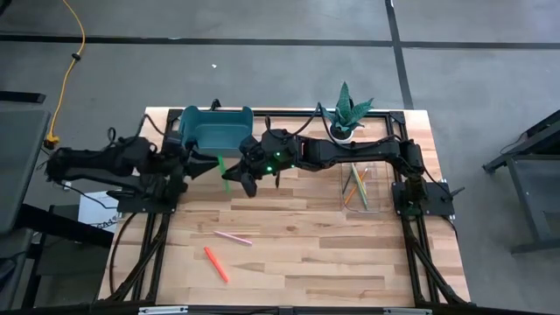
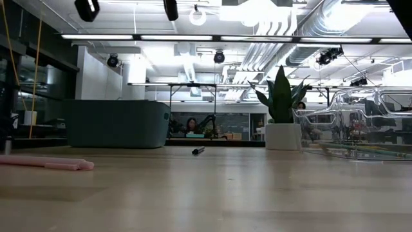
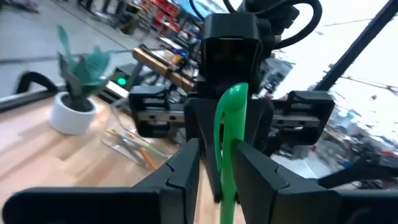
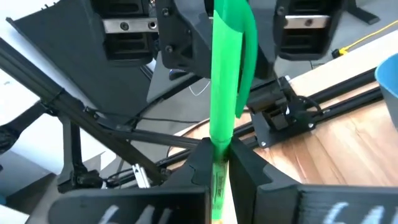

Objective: Sort pens & pencils
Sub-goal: Put the green pen into the blue bin, then put the pink pen into the blue bin

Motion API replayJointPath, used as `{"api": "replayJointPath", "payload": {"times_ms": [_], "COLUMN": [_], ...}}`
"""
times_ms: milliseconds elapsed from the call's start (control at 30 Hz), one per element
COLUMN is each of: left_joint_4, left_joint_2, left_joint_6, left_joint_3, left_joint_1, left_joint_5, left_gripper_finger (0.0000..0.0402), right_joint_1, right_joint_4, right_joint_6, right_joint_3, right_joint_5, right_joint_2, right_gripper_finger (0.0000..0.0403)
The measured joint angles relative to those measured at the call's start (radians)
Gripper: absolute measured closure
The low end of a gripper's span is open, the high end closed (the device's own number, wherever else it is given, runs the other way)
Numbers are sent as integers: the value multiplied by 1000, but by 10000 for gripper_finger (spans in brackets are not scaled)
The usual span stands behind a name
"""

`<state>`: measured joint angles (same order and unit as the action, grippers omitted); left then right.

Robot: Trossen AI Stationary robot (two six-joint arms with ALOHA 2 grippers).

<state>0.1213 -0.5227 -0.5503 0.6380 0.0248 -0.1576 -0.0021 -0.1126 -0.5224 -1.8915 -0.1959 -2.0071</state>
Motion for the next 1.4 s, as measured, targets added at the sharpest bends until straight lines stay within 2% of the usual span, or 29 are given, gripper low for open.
{"api": "replayJointPath", "payload": {"times_ms": [100,267,700,1400], "left_joint_4": [-58,-132,-129,-85], "left_joint_2": [-57,-105,0,2], "left_joint_6": [-6,11,30,49], "left_joint_3": [0,0,4,5], "left_joint_1": [20,28,27,27], "left_joint_5": [71,116,120,124], "left_gripper_finger": [318,318,318,318], "right_joint_1": [6,18,17,13], "right_joint_4": [-4,-1,0,-3], "right_joint_6": [0,0,-1,-4], "right_joint_3": [0,0,0,0], "right_joint_5": [-2,4,28,27], "right_joint_2": [0,0,0,0], "right_gripper_finger": [393,394,402,402]}}
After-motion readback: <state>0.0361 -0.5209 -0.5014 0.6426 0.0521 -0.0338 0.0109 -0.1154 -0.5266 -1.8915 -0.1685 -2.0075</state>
